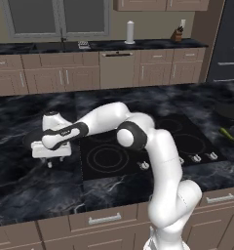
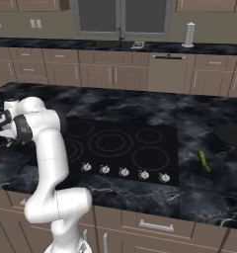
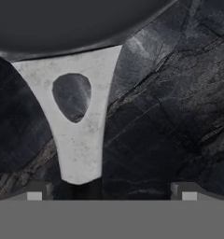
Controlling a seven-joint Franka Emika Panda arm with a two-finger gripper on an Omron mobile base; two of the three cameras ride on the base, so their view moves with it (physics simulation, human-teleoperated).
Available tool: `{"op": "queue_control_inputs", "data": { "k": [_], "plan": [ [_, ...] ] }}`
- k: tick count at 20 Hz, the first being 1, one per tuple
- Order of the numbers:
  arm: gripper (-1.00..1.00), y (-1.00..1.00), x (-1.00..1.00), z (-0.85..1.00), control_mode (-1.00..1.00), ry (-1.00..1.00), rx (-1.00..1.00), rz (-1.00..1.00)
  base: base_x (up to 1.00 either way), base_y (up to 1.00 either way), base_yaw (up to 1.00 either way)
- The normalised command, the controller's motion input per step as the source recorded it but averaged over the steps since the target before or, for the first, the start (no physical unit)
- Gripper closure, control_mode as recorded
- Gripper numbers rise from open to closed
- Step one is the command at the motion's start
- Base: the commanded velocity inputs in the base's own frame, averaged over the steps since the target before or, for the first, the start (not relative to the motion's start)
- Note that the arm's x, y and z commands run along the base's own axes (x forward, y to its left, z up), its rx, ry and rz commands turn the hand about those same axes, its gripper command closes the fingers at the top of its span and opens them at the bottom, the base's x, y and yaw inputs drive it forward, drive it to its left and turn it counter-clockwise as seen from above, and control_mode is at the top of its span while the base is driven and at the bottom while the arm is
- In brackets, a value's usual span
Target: Place both pans onto different burners. Then place the squash and the fish on different pans.
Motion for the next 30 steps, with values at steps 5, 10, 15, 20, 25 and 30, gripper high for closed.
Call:
{"op": "queue_control_inputs", "data": {
  "k": [5,10,15,20,25,30],
  "plan": [
    [-1.0,0.15,0.16,-0.06,-1.0,0.0,0.0,0.0,0.0,0.0,0.0],
    [-1.0,0.17,0.1,-0.1,-1.0,0.0,0.0,0.0,0.0,0.0,0.0],
    [-1.0,0.14,0.08,-0.13,-1.0,0.0,0.0,0.0,0.0,0.0,0.0],
    [1.0,0.01,0.0,-0.11,-1.0,0.0,0.0,0.0,0.0,0.0,0.0],
    [1.0,0.0,0.0,0.0,-1.0,0.0,0.0,0.0,0.0,0.0,0.0],
    [1.0,0.0,0.0,0.0,-1.0,0.0,0.0,0.0,0.0,0.0,0.0]
  ]
}}
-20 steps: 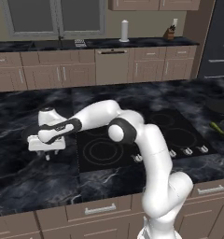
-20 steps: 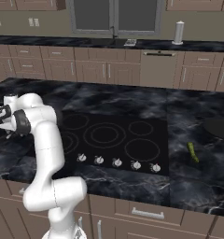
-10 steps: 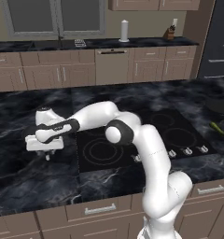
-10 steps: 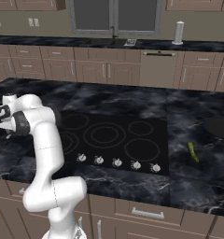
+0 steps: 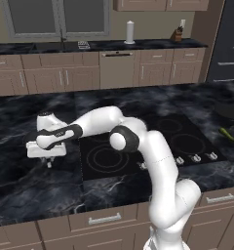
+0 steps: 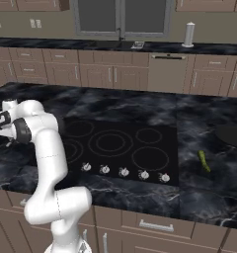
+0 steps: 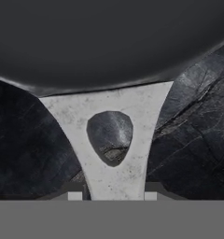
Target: Place both pans onto different burners. Then place the squash and the fish on different pans.
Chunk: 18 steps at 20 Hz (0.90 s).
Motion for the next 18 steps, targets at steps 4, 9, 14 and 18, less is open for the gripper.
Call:
{"op": "queue_control_inputs", "data": {
  "k": [4,9,14,18],
  "plan": [
    [1.0,-0.12,-0.04,0.14,-1.0,-0.04,0.0,-0.05,0.0,0.0,0.0],
    [1.0,-0.23,-0.22,0.19,-1.0,-0.06,0.0,-0.14,0.0,0.0,0.0],
    [1.0,-0.31,-0.21,0.13,-1.0,-0.01,0.0,-0.22,0.0,0.0,0.0],
    [1.0,-0.44,-0.21,0.09,-1.0,0.0,0.0,-0.28,0.0,0.0,0.0]
  ]
}}
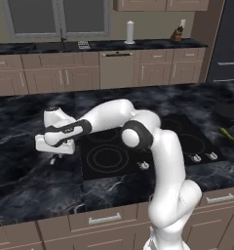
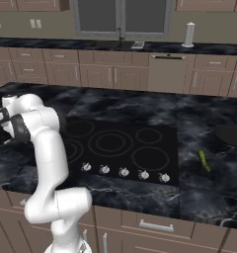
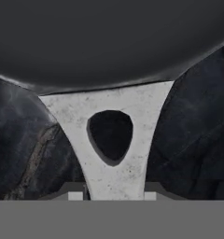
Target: Place both pans onto different burners. Then place the squash and the fish on different pans.
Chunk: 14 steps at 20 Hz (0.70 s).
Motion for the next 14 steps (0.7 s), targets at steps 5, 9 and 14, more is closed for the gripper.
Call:
{"op": "queue_control_inputs", "data": {
  "k": [5,9,14],
  "plan": [
    [1.0,-0.5,-0.23,0.1,-1.0,0.0,0.0,-0.25,0.0,0.0,0.0],
    [1.0,-0.41,-0.03,0.07,-1.0,0.0,0.0,-0.24,0.0,0.0,0.0],
    [1.0,-0.36,0.0,0.01,-1.0,0.0,0.0,-0.21,0.0,0.0,0.0]
  ]
}}
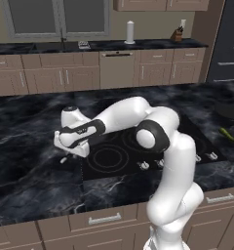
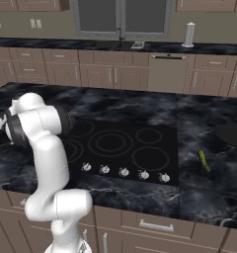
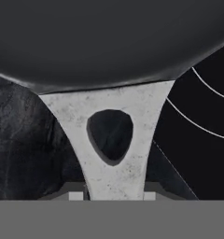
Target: Place both pans onto different burners. Then place the squash and the fish on different pans.
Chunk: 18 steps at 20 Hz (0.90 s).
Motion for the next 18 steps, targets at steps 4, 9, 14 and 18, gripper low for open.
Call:
{"op": "queue_control_inputs", "data": {
  "k": [4,9,14,18],
  "plan": [
    [1.0,-0.35,0.0,0.0,-1.0,0.0,0.0,-0.18,0.0,0.0,0.0],
    [1.0,-0.34,0.0,0.0,-1.0,0.0,0.0,-0.17,0.0,0.0,0.0],
    [1.0,-0.3,0.0,0.0,-1.0,0.0,0.0,-0.14,0.0,0.0,0.0],
    [1.0,-0.24,0.0,0.0,-1.0,0.0,0.0,-0.11,0.0,0.0,0.0]
  ]
}}
